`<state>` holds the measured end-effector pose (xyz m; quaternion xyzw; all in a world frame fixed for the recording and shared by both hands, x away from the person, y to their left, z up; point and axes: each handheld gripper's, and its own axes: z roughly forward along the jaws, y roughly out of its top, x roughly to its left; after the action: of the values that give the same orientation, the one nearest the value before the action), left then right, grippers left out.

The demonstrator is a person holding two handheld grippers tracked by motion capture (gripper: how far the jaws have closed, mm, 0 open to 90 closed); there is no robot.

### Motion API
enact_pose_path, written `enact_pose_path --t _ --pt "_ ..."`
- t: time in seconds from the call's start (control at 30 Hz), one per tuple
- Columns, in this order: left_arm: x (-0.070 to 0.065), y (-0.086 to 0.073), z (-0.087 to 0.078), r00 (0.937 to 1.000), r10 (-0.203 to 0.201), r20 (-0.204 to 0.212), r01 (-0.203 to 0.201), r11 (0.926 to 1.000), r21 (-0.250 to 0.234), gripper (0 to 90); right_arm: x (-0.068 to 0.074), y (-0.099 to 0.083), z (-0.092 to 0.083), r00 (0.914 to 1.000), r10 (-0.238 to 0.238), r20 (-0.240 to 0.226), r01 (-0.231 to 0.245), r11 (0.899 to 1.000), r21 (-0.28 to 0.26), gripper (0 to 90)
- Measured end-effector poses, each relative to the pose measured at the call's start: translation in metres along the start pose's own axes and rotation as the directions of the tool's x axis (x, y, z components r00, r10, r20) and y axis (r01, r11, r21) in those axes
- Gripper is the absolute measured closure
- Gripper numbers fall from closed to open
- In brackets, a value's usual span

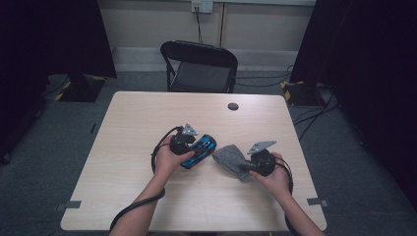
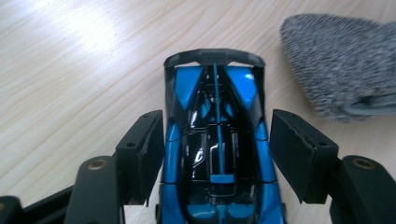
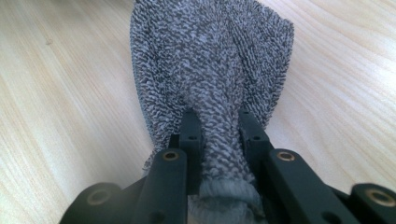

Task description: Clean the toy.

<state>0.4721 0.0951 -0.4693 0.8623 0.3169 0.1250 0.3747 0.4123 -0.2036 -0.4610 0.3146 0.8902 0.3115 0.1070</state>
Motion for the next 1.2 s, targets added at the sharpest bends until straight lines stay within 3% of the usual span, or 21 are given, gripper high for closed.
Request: enact_pose_path --t 0.27,0.47,0.6,0.8,0.93,1.03,1.2 --pt "-0.002 -0.005 0.007 0.9999 0.006 0.010 -0.006 0.9998 0.016 39.6 0.003 0.001 -0.004 0.9997 -0.023 -0.002 0.023 1.000 -0.007 75.6" --pt "-0.003 -0.006 0.007 1.0000 0.007 0.004 -0.007 0.9999 0.011 39.7 0.013 0.003 -0.007 0.9955 -0.085 -0.042 0.084 0.996 -0.013 75.3" --pt "-0.002 -0.007 0.006 1.0000 0.003 0.005 -0.003 1.0000 0.005 40.5 0.024 0.007 -0.008 0.9869 -0.128 -0.098 0.126 0.992 -0.030 75.3" --pt "-0.003 -0.007 0.006 1.0000 0.004 -0.001 -0.004 1.0000 0.004 41.0 0.047 0.016 0.006 0.9565 -0.229 -0.181 0.225 0.973 -0.042 74.9" --pt "-0.004 -0.007 0.006 1.0000 0.008 -0.004 -0.008 1.0000 0.001 41.2 0.057 0.022 0.020 0.9440 -0.249 -0.217 0.244 0.969 -0.050 74.5" --pt "-0.004 -0.008 0.006 1.0000 0.005 -0.001 -0.005 1.0000 -0.008 41.2 0.062 0.024 0.029 0.9404 -0.265 -0.214 0.262 0.964 -0.043 73.0" --pt "-0.004 -0.009 0.006 1.0000 0.005 -0.003 -0.005 1.0000 -0.008 41.2 0.063 0.024 0.035 0.9441 -0.254 -0.211 0.249 0.967 -0.048 72.7"
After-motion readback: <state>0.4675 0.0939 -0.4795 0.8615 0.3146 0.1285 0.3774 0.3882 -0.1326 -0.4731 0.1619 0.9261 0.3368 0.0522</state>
